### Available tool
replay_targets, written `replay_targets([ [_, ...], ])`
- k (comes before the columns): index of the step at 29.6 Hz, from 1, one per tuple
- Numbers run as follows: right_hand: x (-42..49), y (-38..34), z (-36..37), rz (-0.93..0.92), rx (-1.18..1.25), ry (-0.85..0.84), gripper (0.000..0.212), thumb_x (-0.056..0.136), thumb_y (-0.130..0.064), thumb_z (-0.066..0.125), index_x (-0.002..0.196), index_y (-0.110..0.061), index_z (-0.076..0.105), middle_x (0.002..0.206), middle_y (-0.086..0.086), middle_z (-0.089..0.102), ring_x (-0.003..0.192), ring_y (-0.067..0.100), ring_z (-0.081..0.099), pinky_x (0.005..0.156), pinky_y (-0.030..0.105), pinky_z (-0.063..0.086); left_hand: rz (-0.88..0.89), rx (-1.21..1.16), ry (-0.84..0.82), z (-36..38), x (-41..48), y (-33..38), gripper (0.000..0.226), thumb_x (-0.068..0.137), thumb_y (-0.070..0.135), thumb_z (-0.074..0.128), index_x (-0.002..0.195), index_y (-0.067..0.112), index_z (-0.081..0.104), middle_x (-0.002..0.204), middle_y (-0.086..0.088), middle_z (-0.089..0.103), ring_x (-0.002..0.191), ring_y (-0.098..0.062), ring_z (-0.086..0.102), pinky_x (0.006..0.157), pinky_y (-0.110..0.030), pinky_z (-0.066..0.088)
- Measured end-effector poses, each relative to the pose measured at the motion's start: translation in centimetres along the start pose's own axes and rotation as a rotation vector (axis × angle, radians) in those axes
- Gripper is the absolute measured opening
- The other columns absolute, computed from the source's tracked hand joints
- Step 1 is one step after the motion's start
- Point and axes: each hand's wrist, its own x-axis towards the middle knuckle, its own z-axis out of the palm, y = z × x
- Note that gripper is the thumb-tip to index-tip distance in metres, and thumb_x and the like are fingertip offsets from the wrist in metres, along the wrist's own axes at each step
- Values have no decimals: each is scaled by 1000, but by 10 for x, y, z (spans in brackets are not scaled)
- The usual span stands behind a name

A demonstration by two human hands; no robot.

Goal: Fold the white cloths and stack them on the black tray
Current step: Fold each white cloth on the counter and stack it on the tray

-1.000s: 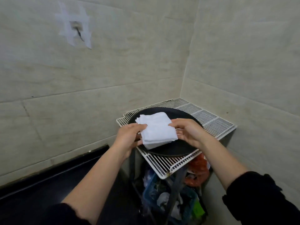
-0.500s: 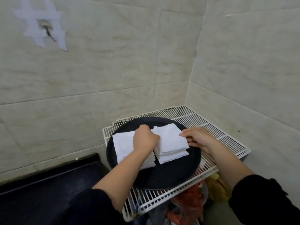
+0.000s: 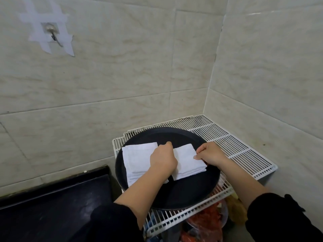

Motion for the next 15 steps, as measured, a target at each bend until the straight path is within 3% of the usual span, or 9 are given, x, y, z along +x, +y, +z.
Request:
replay_targets([
  [3, 0, -3, 6, -12, -110, 44, 27, 73, -1, 71, 95, 13, 65, 85, 20, 65, 76, 27, 60, 60, 27, 39, 40, 87, -20, 1, -1, 1, 24, 89, 7, 54, 113, 11, 55, 114, -9, 60, 105, -27, 57, 72, -29, 40],
  [6, -1, -7, 10, -68, -245, 104, 27, 70, -1, 62, 95, 8, 66, 97, 22, 68, 90, 38, 63, 59, 29, 38, 74, 142, -11, 2, -2, 3, 21, 90, 8, 56, 112, 8, 56, 119, -11, 54, 106, -28, 56, 73, -29, 38],
  [9, -4, -16, 11, -132, -284, 155, 18, 74, -4, 60, 90, -5, 67, 87, 8, 67, 83, 29, 63, 68, 36, 53, 79, 80, 9, 2, -2, 3, 21, 92, 12, 55, 112, 7, 58, 120, -10, 50, 105, -29, 55, 74, -30, 39],
  [15, -17, -51, 18, -294, -141, 239, 14, 80, -10, 67, 92, -16, 65, 90, 1, 64, 85, 19, 60, 67, 27, 43, 92, -106, 183, -33, -10, -15, 25, 91, 16, 53, 112, 14, 65, 118, -6, 51, 100, -27, 57, 76, -35, 48],
])
